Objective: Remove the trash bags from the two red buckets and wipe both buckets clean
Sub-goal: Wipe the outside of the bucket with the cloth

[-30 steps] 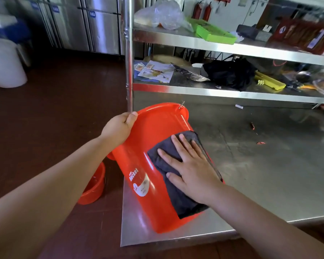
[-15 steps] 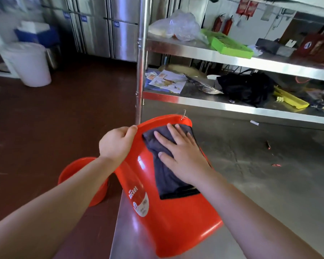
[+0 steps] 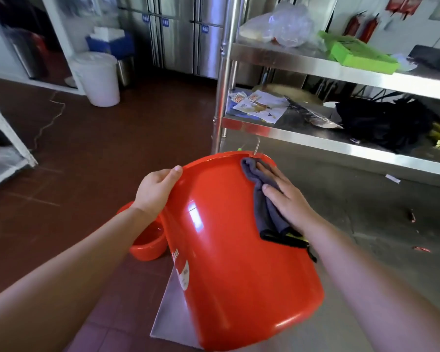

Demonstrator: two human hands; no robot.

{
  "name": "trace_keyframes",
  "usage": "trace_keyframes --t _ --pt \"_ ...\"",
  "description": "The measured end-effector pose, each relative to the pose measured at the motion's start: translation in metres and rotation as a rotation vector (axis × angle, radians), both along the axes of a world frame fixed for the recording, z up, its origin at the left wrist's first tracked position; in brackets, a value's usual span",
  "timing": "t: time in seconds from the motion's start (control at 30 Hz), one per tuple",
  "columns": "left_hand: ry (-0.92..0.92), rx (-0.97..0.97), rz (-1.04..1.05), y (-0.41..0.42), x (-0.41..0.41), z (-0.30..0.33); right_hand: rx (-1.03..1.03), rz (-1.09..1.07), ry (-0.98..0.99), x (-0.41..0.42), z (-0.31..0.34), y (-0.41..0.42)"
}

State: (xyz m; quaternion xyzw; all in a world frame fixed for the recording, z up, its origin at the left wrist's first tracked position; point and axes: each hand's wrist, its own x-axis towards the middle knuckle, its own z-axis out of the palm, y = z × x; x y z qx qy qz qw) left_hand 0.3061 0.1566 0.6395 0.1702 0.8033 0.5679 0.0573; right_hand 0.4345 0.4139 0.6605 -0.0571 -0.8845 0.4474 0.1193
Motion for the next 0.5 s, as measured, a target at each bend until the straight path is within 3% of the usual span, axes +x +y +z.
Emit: trace_keyframes --t 0.17,0.37,0.5 --pt "-0.091 0.033 -0.064 0.004 -0.003 0.005 -0.017 -0.045 -0.061 0.004 0.004 -0.001" --pt "-0.053 -0.046 -0.109 0.025 -0.006 0.016 0.364 -0.131 -0.2 0.032 0.01 -0.026" --pt "0.094 -0.26 -0.123 0.061 -0.008 0.031 0.695 -0.154 -0.222 0.049 0.016 -0.048"
